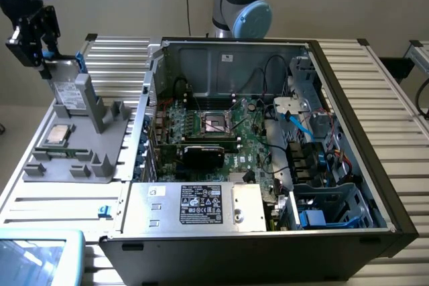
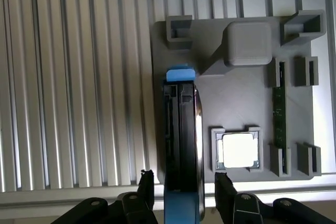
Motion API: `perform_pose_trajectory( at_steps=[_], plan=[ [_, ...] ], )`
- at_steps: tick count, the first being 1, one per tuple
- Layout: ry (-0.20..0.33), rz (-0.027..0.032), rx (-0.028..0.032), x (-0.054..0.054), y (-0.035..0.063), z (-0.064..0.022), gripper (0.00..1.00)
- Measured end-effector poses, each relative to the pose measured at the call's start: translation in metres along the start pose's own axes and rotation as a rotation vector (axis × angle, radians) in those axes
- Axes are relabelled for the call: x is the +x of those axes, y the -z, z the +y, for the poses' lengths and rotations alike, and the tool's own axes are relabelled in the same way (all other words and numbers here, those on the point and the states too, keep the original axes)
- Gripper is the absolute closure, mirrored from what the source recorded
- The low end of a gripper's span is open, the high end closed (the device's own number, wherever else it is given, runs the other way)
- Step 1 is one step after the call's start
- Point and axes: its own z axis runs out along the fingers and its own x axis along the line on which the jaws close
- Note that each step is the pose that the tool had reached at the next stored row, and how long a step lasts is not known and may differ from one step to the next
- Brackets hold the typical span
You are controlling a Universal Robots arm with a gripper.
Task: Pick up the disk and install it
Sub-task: 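Pick up the disk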
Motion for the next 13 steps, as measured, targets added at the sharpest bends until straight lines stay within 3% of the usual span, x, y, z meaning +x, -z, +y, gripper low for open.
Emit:
perform_pose_trajectory(
  at_steps=[13],
  plan=[
    [-0.005, -0.0009, -0.0002, 0.0002, -0.0016, -0.0002, 0.42]
  ],
)
